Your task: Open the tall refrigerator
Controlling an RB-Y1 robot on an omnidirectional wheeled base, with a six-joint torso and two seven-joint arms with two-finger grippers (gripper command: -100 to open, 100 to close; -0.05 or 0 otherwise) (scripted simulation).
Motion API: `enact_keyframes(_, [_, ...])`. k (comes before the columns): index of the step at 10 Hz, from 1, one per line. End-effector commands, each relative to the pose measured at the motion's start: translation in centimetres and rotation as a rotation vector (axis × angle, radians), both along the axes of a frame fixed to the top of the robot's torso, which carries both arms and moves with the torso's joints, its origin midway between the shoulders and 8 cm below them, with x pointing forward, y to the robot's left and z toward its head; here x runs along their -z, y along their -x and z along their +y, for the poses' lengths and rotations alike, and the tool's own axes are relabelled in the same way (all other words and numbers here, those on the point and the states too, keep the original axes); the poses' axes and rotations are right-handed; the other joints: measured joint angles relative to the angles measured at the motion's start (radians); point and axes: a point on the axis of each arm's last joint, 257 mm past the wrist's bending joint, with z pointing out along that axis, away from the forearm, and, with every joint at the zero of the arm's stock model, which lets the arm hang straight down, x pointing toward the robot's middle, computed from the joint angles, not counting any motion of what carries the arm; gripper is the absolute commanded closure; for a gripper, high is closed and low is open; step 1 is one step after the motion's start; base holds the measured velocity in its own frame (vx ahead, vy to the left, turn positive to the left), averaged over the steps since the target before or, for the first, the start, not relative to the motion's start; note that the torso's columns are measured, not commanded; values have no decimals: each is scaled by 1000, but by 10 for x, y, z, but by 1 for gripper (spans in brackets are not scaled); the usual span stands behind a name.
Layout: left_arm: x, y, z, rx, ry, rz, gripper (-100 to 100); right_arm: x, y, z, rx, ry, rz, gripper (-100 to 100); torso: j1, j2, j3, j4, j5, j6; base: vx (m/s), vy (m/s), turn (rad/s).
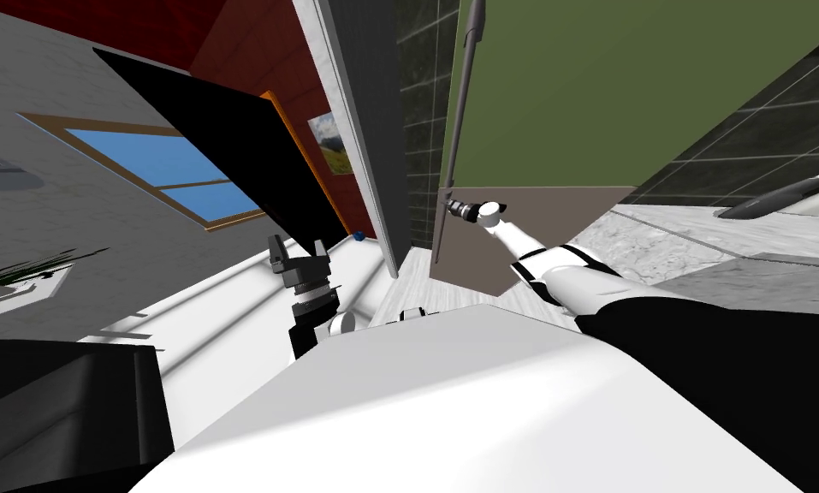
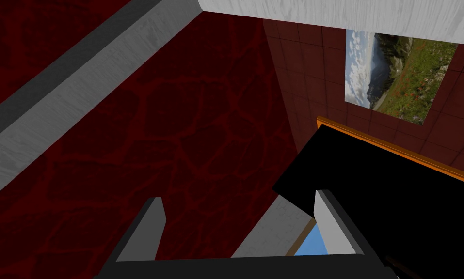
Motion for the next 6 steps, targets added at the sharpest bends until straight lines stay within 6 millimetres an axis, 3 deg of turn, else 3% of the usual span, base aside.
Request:
enact_keyframes(1, [0, 0, 0, 0, 0, 0, 0, -22, -5, -5, -2, -49, -5, -100, 0, 0, 0, 0, 0, 0, -2, 0, 17])
enact_keyframes(3, [0, 0, 0, 0, 0, 0, 0, -48, -7, -11, -4, -101, -15, -100, 0, 0, 0, 0, 0, 0, -4, 2, 61])
enact_keyframes(5, [0, 0, 0, 0, 0, 0, 0, -42, -7, -9, -4, -91, -13, -100, 0, 0, 0, 0, 0, 0, 0, 0, 5])
enact_keyframes(6, [0, 0, 0, 0, 0, 0, 0, -42, -7, -9, -4, -90, -13, 100, 0, 0, 0, 0, 0, 0, 0, 0, 0])
